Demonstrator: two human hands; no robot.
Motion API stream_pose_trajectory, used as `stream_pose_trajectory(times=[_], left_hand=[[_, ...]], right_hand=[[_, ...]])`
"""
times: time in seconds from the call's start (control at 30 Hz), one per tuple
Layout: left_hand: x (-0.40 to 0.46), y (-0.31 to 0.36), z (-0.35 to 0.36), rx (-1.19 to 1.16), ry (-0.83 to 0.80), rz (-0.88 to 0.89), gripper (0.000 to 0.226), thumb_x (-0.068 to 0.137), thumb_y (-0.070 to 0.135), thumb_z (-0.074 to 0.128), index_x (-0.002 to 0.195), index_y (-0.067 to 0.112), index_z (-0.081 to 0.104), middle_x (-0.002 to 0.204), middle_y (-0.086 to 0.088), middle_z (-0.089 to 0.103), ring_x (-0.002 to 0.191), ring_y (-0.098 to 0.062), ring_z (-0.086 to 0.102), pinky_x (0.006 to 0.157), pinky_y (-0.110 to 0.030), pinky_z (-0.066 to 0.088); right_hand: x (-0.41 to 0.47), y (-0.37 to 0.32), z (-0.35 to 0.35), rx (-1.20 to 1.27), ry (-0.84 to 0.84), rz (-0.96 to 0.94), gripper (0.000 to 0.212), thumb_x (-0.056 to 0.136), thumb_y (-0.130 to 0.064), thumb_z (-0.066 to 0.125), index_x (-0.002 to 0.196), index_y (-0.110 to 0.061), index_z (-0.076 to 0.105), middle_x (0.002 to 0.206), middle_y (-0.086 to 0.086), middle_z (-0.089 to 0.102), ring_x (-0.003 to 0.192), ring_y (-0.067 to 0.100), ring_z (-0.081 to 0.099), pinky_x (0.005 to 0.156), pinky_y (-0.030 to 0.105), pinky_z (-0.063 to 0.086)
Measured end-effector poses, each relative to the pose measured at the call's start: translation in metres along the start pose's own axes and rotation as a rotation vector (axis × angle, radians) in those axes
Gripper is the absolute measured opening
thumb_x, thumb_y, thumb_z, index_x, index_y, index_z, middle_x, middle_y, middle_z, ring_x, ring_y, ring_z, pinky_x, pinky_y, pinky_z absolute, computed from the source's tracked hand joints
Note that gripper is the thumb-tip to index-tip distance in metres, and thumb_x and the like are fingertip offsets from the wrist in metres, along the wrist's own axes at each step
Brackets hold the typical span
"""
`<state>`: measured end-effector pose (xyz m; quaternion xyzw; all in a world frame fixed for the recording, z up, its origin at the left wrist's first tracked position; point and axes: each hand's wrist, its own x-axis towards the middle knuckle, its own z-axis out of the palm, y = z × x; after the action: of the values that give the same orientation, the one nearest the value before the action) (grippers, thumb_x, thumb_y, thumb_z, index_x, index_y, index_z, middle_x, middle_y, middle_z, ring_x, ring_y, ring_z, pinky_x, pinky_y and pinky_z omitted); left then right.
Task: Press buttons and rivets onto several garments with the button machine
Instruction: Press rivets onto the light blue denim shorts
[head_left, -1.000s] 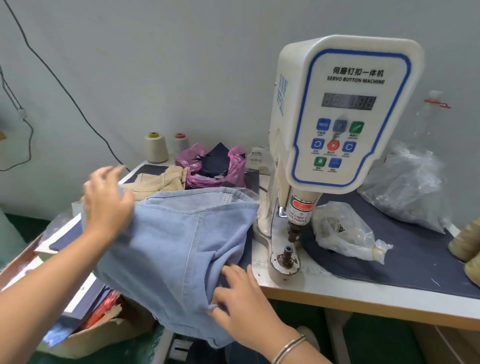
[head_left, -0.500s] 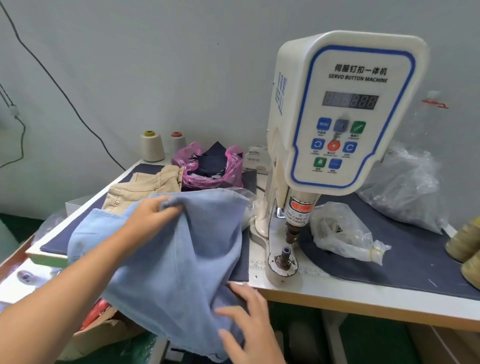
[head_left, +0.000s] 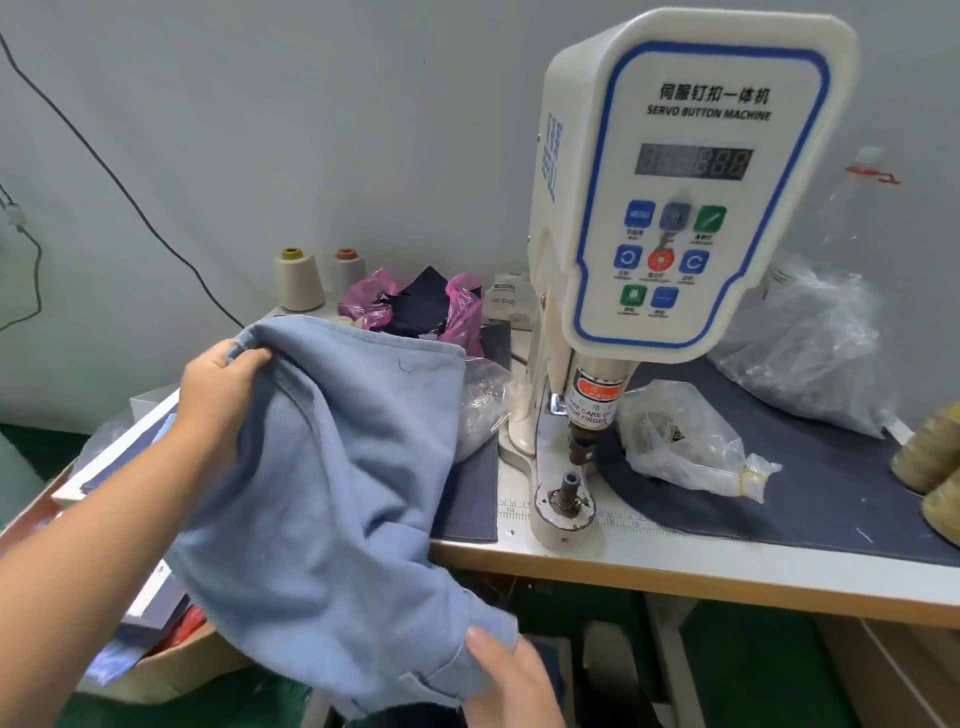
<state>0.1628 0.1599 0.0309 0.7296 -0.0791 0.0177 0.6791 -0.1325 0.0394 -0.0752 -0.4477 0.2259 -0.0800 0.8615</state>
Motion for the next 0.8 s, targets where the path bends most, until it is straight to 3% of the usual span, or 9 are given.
stream_pose_trajectory(times=[0.07,0.13,0.23,0.3,0.37,0.47,0.53,0.67,0.8], left_hand=[[0.005,0.002,-0.004,0.173,0.065,-0.017,0.016,0.076,0.024,0.053,0.088,0.027,0.064,0.094,-0.005,0.065,0.089,-0.024,0.056,0.081,-0.04,0.046],[0.001,0.011,-0.002,0.469,0.143,0.056,0.041,0.076,0.022,0.044,0.113,0.024,0.06,0.12,-0.012,0.058,0.113,-0.03,0.049,0.098,-0.045,0.041],[-0.023,0.046,0.016,0.61,0.15,0.425,0.065,0.068,0.019,0.036,0.129,0.016,0.056,0.131,-0.014,0.049,0.126,-0.03,0.035,0.105,-0.035,0.026],[-0.047,0.075,0.034,0.531,-0.053,0.738,0.051,0.071,0.01,0.04,0.115,0.012,0.066,0.119,-0.008,0.058,0.118,-0.019,0.044,0.102,-0.023,0.028],[-0.074,0.104,0.05,0.372,-0.42,0.837,0.035,0.079,0.005,0.043,0.098,0.017,0.07,0.103,0.002,0.066,0.102,-0.001,0.052,0.092,-0.016,0.037],[-0.103,0.137,0.066,0.293,-1.058,0.605,0.027,0.089,0.02,0.048,0.102,0.023,0.071,0.101,0.009,0.071,0.098,-0.003,0.063,0.084,-0.014,0.044],[-0.109,0.142,0.072,0.309,-1.311,0.407,0.032,0.085,0.02,0.049,0.104,0.031,0.072,0.104,0.021,0.07,0.103,0.003,0.063,0.083,-0.008,0.044],[-0.108,0.123,0.088,0.147,-1.358,0.175,0.038,0.084,0.011,0.051,0.078,0.042,0.072,0.078,0.028,0.069,0.074,0.017,0.062,0.062,0.0,0.043],[-0.104,0.106,0.081,-0.027,-1.453,0.011,0.036,0.067,0.006,0.058,0.082,0.031,0.079,0.08,0.012,0.074,0.074,-0.001,0.069,0.065,-0.016,0.053]], right_hand=[[0.0,-0.021,0.015,0.206,-0.2,-0.116,0.035,0.063,-0.006,0.078,0.095,0.004,0.071,0.092,0.02,0.071,0.095,0.039,0.065,0.082,0.038,0.051],[-0.011,-0.056,0.03,0.24,-0.402,-0.229,0.04,0.059,-0.018,0.08,0.097,-0.006,0.074,0.097,0.014,0.071,0.1,0.032,0.065,0.085,0.036,0.051],[-0.02,-0.111,0.047,0.249,-0.512,-0.284,0.04,0.067,-0.025,0.074,0.103,-0.007,0.072,0.098,0.008,0.072,0.094,0.022,0.068,0.08,0.03,0.053],[-0.023,-0.141,0.052,0.242,-0.56,-0.32,0.031,0.07,-0.026,0.07,0.095,-0.007,0.074,0.089,0.005,0.073,0.086,0.019,0.068,0.075,0.026,0.053],[-0.021,-0.165,0.058,0.24,-0.579,-0.334,0.03,0.067,-0.026,0.071,0.089,-0.006,0.072,0.082,0.005,0.07,0.08,0.018,0.066,0.075,0.026,0.052],[-0.017,-0.191,0.066,0.154,-0.639,-0.268,0.05,0.072,-0.024,0.058,0.114,0.003,0.057,0.101,0.011,0.058,0.096,0.022,0.054,0.093,0.032,0.04],[-0.018,-0.205,0.065,0.098,-0.666,-0.24,0.046,0.076,-0.027,0.056,0.112,0.002,0.059,0.099,0.012,0.059,0.095,0.023,0.055,0.091,0.032,0.041],[-0.016,-0.219,0.046,0.05,-0.557,-0.271,0.007,0.067,-0.018,0.069,0.066,-0.013,0.074,0.065,0.0,0.069,0.066,0.011,0.068,0.065,0.021,0.054],[-0.012,-0.218,0.031,-0.065,-0.483,-0.242,0.011,0.073,-0.019,0.071,0.08,-0.014,0.078,0.084,0.004,0.074,0.081,0.014,0.071,0.076,0.026,0.056]])
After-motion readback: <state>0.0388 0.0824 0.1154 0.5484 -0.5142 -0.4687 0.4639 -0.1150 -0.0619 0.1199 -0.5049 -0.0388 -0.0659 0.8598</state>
